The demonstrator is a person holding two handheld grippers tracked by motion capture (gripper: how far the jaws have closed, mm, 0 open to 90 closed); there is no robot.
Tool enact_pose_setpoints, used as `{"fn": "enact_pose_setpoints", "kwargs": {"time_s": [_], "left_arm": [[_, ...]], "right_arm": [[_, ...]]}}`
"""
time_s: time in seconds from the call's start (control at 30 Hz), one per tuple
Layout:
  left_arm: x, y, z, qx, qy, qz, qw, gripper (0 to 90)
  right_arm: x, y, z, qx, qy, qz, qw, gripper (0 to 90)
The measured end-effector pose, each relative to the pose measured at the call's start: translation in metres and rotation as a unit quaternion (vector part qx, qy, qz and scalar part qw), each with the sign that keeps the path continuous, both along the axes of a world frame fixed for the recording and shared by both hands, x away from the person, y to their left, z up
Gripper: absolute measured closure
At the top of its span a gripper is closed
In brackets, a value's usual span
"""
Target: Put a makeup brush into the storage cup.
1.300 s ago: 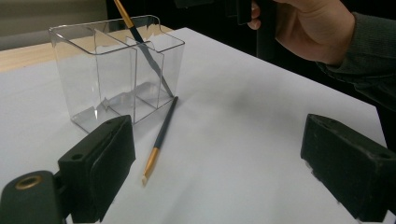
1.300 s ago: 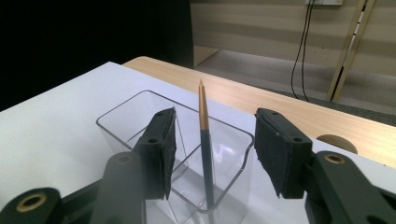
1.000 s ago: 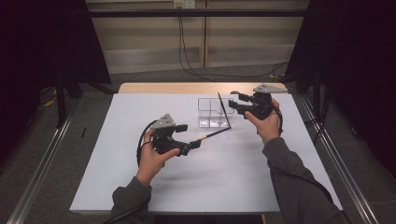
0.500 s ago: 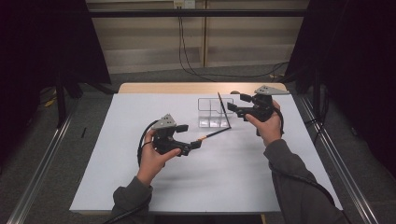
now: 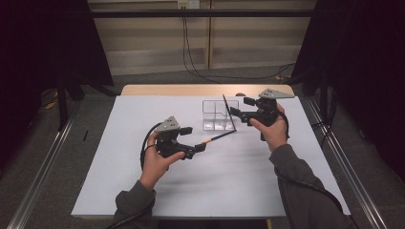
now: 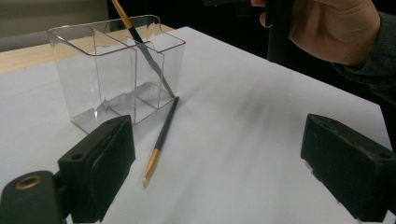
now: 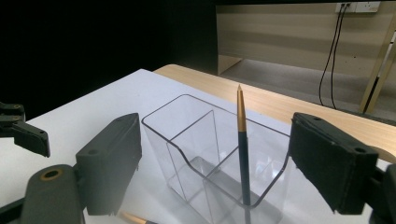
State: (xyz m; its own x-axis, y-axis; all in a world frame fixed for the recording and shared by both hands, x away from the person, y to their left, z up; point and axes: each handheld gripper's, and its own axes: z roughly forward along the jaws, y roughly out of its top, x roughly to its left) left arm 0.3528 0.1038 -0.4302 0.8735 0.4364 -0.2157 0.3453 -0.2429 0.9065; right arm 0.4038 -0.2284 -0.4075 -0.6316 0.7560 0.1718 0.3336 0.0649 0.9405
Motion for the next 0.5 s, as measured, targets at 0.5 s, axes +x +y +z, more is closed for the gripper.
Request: {"fn": "enact_pose_setpoints", "kwargs": {"time_s": [0.5], "left_arm": [[0.0005, 0.0005, 0.0022, 0.000, -0.002, 0.000, 1.0000, 9.8]], "right_arm": [[-0.0061, 0.0080, 0.0011, -0.001, 0.003, 0.011, 0.9999, 16.3]]}}
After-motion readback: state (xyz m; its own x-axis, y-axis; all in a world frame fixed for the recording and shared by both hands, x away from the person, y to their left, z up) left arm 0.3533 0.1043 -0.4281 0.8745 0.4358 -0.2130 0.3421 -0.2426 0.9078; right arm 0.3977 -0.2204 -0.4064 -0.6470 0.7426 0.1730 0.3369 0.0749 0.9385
